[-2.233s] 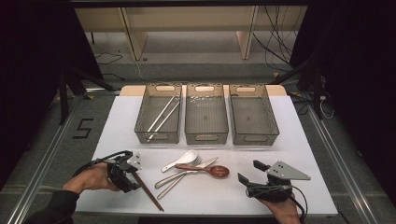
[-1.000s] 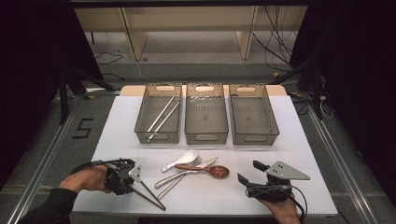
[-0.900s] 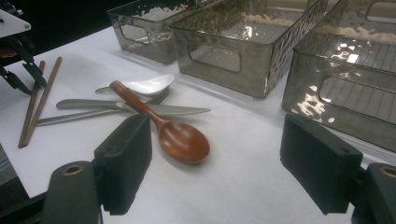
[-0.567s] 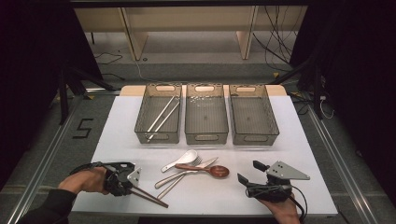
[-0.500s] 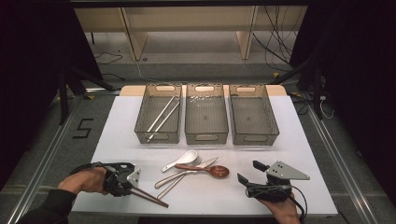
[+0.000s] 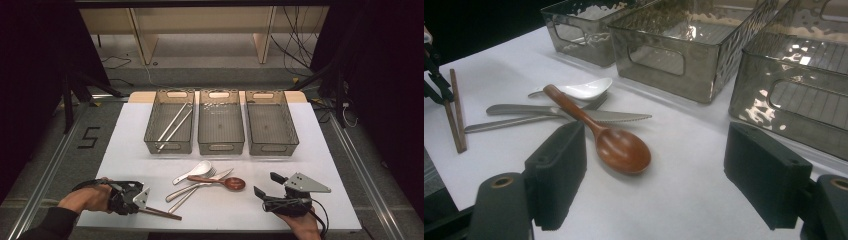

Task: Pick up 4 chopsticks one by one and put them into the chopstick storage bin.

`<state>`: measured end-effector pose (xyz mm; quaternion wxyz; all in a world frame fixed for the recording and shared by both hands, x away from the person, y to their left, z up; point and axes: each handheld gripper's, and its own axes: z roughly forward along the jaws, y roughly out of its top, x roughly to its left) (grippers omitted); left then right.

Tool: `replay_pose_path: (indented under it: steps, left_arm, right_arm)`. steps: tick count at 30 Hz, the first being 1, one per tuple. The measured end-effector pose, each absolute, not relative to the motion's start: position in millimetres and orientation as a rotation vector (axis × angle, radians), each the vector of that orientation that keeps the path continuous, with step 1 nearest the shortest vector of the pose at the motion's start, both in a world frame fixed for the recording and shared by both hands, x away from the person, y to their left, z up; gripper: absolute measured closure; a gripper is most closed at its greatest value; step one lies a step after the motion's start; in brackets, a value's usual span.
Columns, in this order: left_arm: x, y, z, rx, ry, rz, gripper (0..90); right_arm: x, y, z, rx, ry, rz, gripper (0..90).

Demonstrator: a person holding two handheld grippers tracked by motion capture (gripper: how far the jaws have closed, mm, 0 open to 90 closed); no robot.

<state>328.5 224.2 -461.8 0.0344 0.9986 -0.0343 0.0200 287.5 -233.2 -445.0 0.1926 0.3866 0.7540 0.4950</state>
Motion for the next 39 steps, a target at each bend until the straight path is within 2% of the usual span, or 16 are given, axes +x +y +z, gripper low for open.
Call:
replay_pose_path:
  steps: [20, 39]
  left_arm:
    - [325.2, 226.3, -461.3, 3.048, -0.147, 0.025, 84.2]
    - [320.2, 221.5, -455.3, 2.986, -0.165, 0.041, 84.3]
  right_arm:
    - [287.9, -233.2, -445.2, 1.086, 2.118, 1.388, 25.9]
    - [288.1, -233.7, -445.3, 1.086, 2.118, 1.387, 25.9]
